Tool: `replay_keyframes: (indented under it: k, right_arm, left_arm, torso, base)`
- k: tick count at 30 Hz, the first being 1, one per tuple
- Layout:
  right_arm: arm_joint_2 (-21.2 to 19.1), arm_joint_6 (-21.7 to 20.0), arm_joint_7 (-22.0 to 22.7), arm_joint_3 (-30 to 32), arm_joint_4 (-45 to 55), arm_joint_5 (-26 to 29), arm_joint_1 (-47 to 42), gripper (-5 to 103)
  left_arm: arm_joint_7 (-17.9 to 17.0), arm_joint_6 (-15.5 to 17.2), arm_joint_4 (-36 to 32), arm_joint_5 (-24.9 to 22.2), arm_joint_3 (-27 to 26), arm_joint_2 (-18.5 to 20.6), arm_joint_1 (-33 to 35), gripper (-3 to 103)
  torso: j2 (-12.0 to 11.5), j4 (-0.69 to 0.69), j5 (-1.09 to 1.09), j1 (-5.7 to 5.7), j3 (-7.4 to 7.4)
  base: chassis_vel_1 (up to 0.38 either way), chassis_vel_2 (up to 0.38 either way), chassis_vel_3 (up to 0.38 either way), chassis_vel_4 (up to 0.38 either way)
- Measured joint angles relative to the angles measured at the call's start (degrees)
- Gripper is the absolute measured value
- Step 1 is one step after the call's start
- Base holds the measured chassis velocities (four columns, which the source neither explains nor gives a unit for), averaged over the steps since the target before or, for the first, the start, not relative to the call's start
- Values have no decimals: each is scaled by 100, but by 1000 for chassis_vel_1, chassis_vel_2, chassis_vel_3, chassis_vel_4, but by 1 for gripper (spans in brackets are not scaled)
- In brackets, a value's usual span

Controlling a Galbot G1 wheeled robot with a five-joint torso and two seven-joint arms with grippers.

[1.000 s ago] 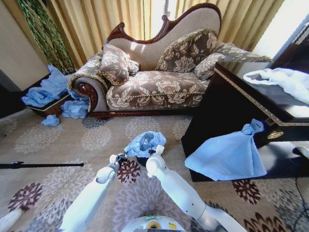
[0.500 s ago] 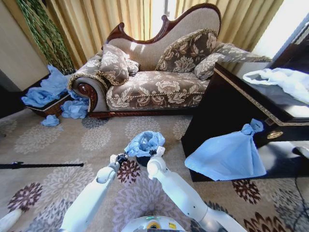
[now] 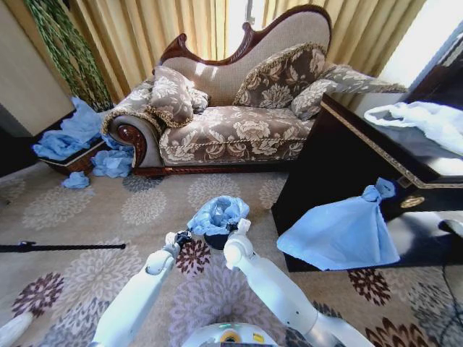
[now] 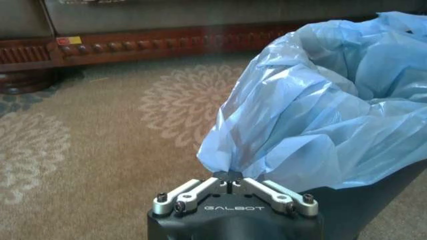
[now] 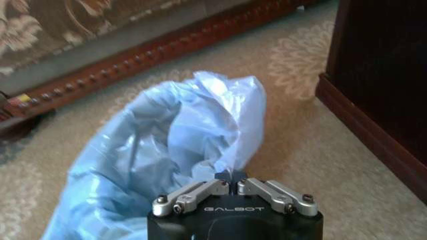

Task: Place a garbage bag over the trash bin.

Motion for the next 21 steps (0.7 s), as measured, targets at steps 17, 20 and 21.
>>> replay_keyframes:
  k: [17,20,21]
  right_arm:
    - [272,-20,-708,173,-753,-709,-407,0]
    - [349,7,-968,240,-1021,-932,-427,0]
    - [352,18,-1027,257,-1066,-981,-440,0]
  left_arm:
    - [17,-10,38,3,11,8,-1,0]
    - [18,-26,45,11,11,-3,17,0]
    - [18,-28,50,14,12,-5,21,0]
  torso:
    - [0,0,0,0,0]
    - [0,0,0,0,0]
    - [0,0,0,0,0]
  base:
    - [0,0,0,0]
    - [0,0,0,0]
    - [0,0,0,0]
